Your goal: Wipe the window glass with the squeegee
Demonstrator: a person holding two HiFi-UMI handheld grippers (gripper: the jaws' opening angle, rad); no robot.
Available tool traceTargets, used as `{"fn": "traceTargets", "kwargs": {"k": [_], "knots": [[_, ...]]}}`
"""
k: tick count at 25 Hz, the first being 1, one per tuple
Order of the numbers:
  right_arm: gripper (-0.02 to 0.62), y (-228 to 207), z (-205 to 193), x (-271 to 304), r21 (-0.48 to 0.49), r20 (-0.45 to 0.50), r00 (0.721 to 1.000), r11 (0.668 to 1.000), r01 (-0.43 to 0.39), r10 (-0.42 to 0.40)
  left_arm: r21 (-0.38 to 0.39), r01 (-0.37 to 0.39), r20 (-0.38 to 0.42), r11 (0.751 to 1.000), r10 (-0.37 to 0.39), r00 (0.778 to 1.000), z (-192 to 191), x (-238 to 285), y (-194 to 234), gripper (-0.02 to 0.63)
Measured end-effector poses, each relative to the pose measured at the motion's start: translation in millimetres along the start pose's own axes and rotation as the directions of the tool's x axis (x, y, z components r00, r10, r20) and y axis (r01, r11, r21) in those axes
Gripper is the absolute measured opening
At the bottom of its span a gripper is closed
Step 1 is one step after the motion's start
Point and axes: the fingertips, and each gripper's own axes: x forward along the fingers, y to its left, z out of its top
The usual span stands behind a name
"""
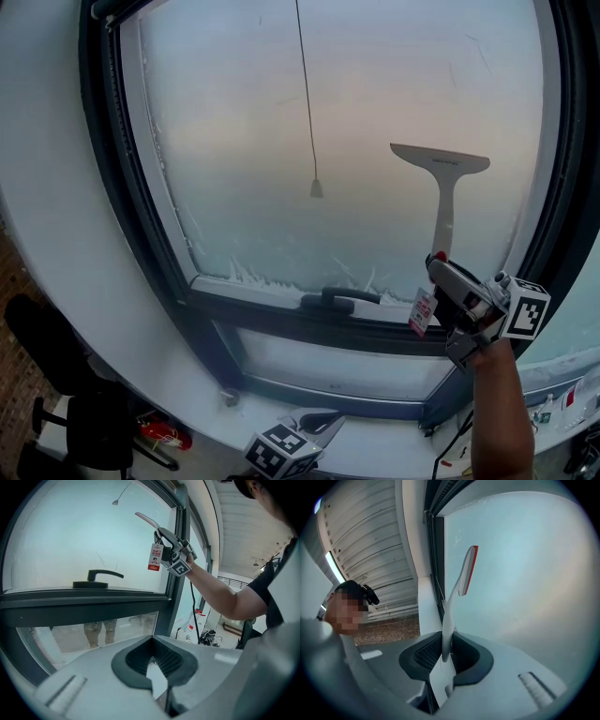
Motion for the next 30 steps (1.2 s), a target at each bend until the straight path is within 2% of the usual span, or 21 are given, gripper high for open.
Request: {"fn": "traceTargets", "kwargs": {"k": [6, 11, 15, 24, 30], "knots": [[0.084, -2.2, 27.9, -2.1, -0.003, 0.008, 1.0, 1.0, -0.023, 0.023, 0.011, 0.001, 0.003, 1.0, -0.002, 1.0, 3.5, 6.6, -4.6, 0.0], [0.084, -6.9, 33.7, -4.5, -0.018, -0.008, 0.999, 0.999, -0.039, 0.039, 0.006, -0.011, 0.005, 1.0, 0.011, 1.0, 4.6, 6.8, -4.7, 0.0], [0.085, -4.9, 32.4, -3.3, 0.019, -0.001, 0.999, 0.998, -0.054, 0.054, 0.013, -0.012, 0.004, 1.0, 0.012, 1.0, 4.9, 7.9, -7.4, 0.0], [0.084, -12.0, 20.6, -9.5, 0.033, -0.013, 0.999, 0.999, -0.033, 0.033, 0.007, -0.016, 0.0, 1.0, 0.016, 1.0, 10.2, 5.6, -9.9, 0.0], [0.084, -16.9, -2.7, -18.8, 0.067, -0.011, 1.0, 0.997, -0.024, 0.025, 0.008, -0.013, 0.0, 1.0, 0.013, 1.0, 5.3, 8.2, -11.0, 0.0]]}}
